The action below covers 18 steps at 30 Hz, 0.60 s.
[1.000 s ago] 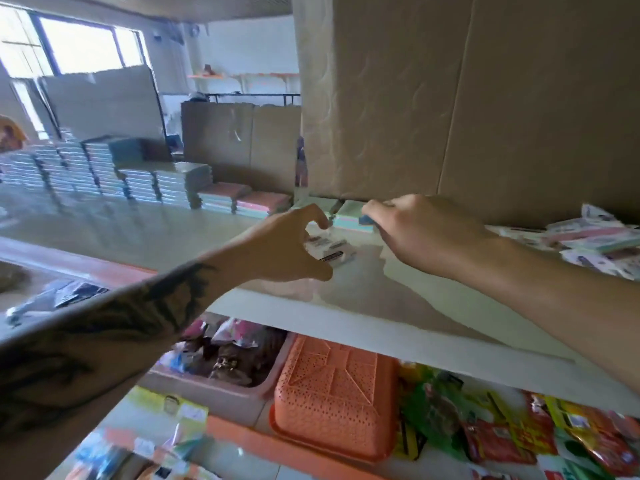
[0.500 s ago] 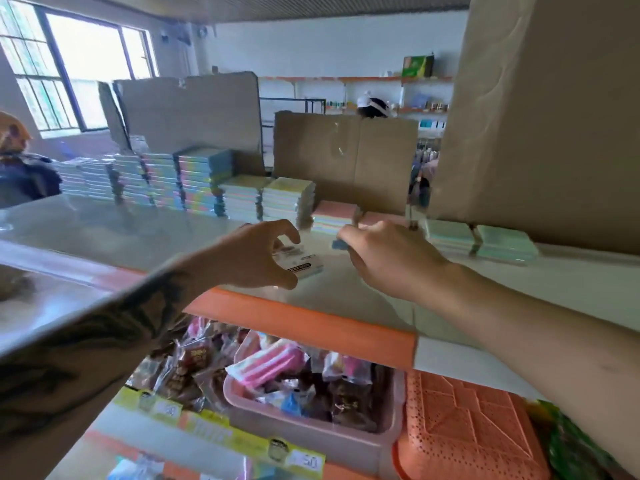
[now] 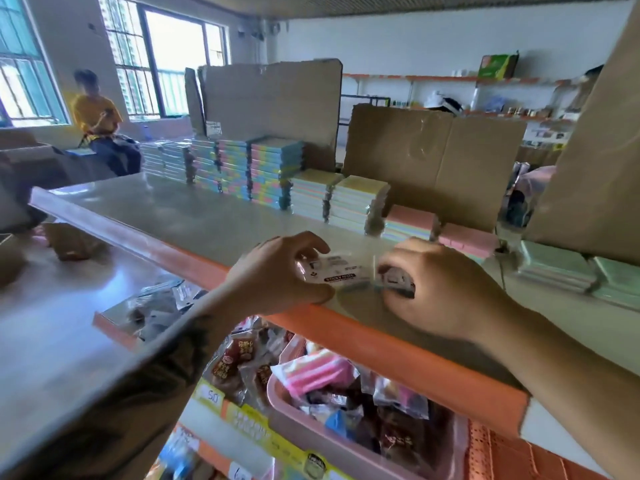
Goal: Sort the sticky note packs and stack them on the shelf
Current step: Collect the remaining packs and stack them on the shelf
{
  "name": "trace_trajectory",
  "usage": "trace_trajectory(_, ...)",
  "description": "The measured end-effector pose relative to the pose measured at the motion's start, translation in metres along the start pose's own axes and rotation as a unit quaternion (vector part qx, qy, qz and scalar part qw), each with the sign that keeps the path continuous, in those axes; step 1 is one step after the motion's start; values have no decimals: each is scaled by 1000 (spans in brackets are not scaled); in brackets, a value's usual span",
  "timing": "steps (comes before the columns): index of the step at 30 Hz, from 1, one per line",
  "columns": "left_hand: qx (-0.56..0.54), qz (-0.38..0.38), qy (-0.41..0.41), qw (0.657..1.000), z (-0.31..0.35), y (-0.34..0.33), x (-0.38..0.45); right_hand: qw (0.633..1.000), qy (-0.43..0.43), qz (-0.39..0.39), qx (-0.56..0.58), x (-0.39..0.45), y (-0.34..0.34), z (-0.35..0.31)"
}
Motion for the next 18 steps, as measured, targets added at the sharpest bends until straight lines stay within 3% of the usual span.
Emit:
trace_trajectory(3, -87, 11, -9, 996, -3, 1, 1, 998, 13, 32, 57, 1, 4, -6)
trace_trajectory(6, -251, 6, -27, 968, -7, 4, 1, 993, 37, 42, 108, 3, 2, -10)
trace_trajectory(8, -300, 18, -32, 953, -2, 7, -1, 990, 40, 62, 121, 4, -1, -11)
trace_trajectory(13, -307, -4, -12, 952, -1, 6, -1, 989, 30, 62, 129, 5, -7, -9)
trace_trajectory(18, -240, 14, 31, 970, 5, 3, 0, 992, 33, 43, 112, 2, -10, -9)
Point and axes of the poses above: each hand's wrist, its own x-axis towards the middle knuckle, its own y-axis out of the back of the hand, z = x × y, the point moved 1 cm from there along x, towards the middle knuckle, and after that the axes turned 4 degrees about -z, right-handed, at the moved point
